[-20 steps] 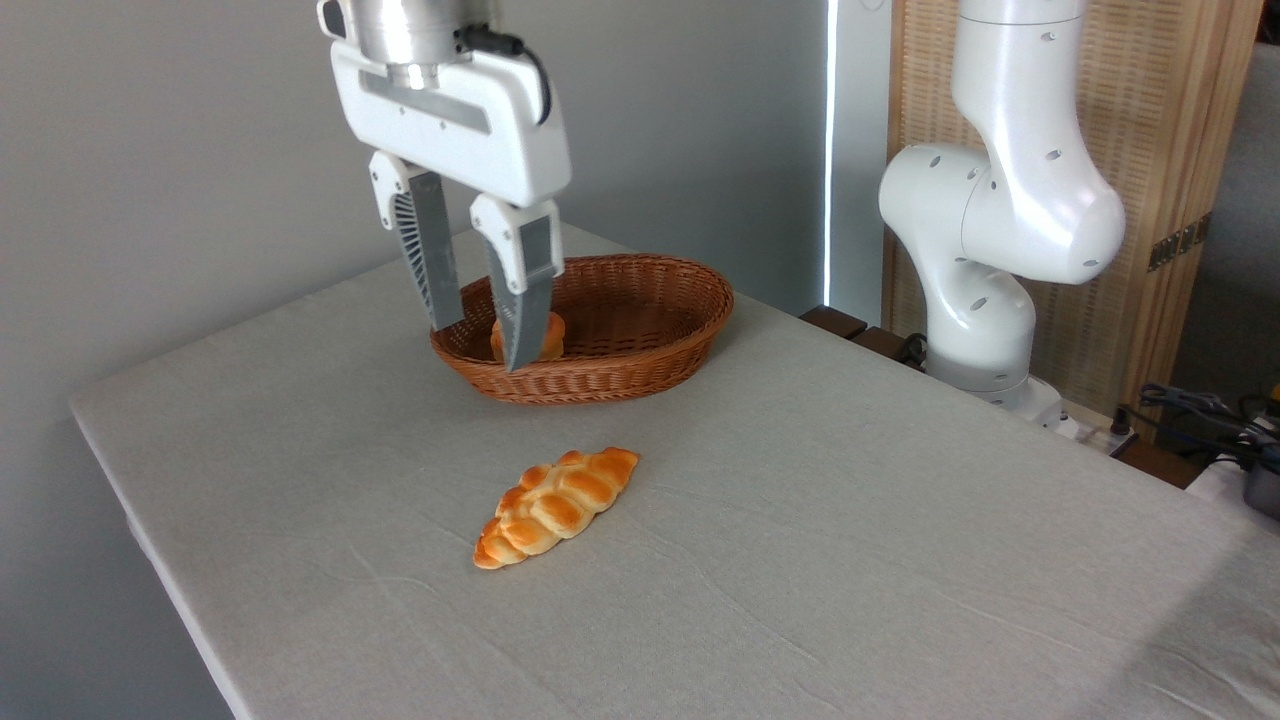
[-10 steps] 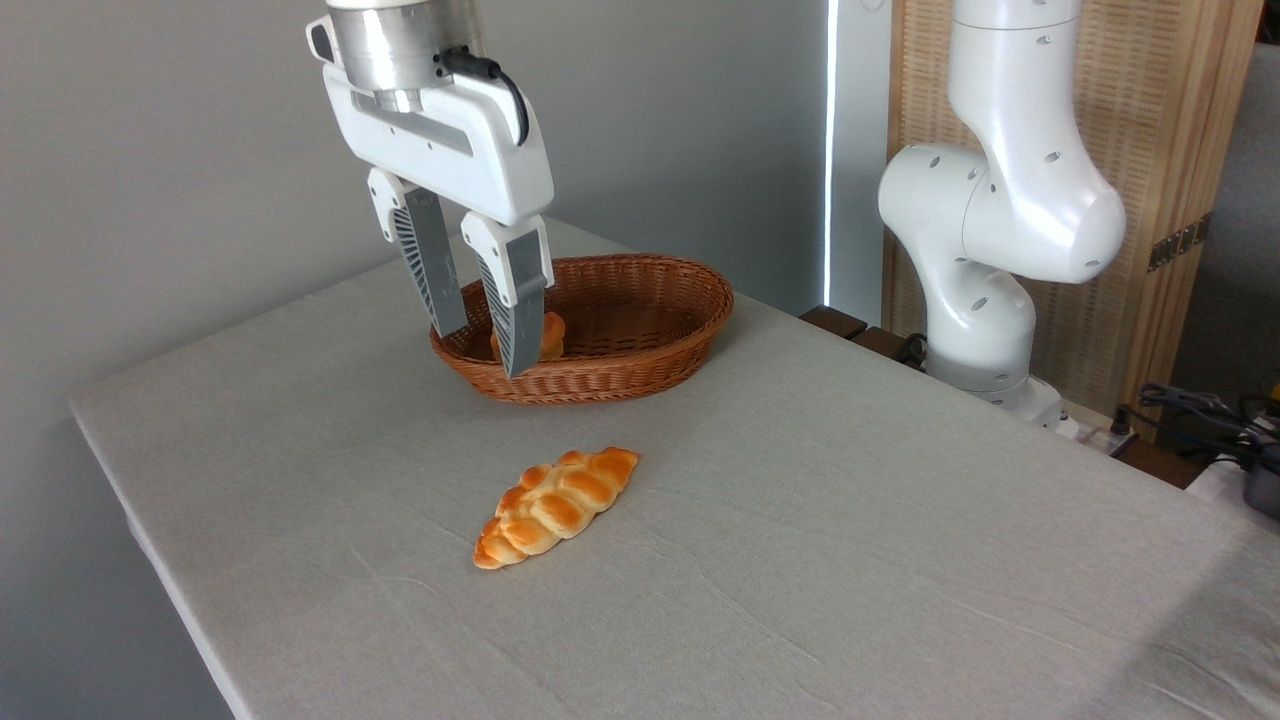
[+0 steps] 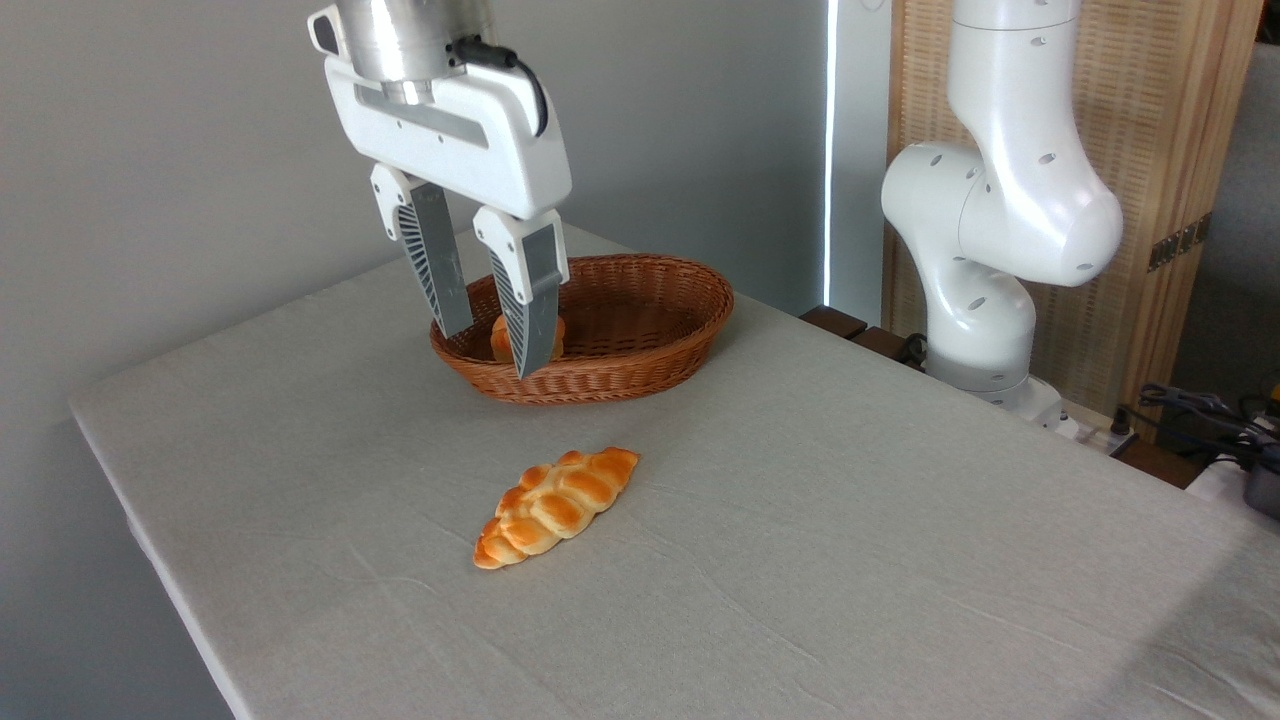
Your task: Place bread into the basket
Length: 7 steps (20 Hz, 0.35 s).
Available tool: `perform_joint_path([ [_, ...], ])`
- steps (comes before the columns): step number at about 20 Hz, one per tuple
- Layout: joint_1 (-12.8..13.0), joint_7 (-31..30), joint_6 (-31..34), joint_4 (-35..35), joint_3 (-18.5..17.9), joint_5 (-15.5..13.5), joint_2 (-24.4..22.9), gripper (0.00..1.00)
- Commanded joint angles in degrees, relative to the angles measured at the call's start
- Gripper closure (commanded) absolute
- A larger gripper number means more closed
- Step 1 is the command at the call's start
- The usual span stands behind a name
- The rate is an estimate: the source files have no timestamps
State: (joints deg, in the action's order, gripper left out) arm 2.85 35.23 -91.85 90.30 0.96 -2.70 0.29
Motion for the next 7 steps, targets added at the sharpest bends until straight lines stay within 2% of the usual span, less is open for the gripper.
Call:
perform_joint_path([
  [1, 1.2, 1.2, 1.6, -1.7, -1.4, 0.1, 0.3, 0.00],
  [7, 1.2, 1.3, 1.7, -1.7, -1.3, 0.1, 0.2, 0.00],
])
